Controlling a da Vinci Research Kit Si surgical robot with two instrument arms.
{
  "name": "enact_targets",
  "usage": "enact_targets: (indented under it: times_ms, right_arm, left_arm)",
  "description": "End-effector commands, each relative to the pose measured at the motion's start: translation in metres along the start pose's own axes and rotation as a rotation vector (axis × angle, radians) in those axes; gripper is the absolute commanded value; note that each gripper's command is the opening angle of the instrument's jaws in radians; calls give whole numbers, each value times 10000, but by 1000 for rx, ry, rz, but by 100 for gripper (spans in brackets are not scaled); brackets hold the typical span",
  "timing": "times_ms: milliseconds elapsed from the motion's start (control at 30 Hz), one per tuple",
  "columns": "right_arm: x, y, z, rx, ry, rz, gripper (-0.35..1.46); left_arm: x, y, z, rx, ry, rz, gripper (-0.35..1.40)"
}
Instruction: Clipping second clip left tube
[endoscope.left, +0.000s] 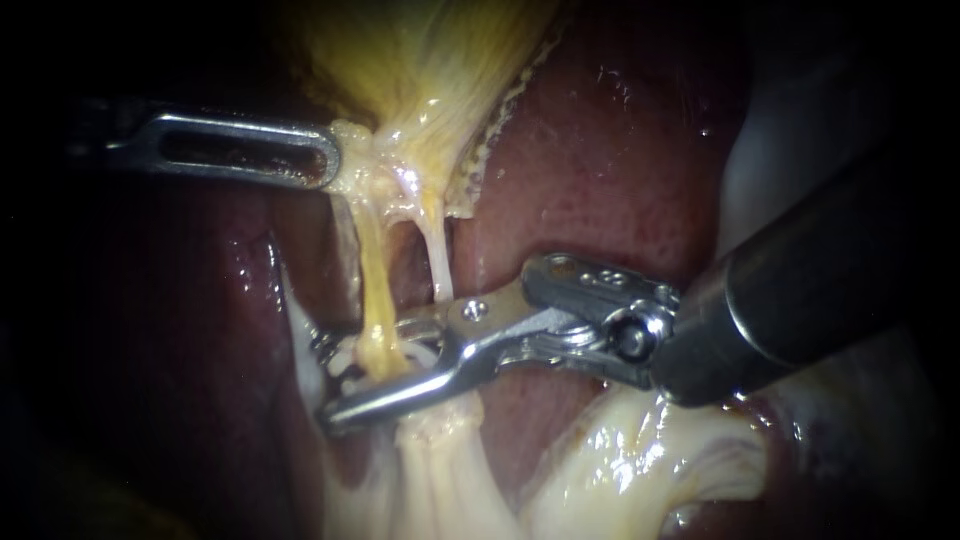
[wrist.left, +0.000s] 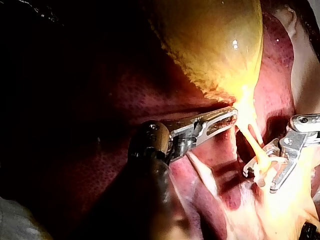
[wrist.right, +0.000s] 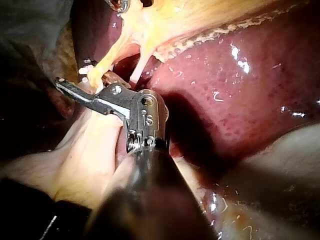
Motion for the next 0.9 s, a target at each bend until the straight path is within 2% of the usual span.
enact_targets:
  times_ms: [33,567,900]
  right_arm:
    - [-1,2,0,-2,1,0,33]
    - [4,12,-6,-28,17,2,-4]
    - [5,13,-8,-32,20,9,-35]
  left_arm:
    - [0,0,0,0,0,0,-35]
    - [0,0,0,0,0,0,-35]
    - [0,0,0,0,0,0,-35]
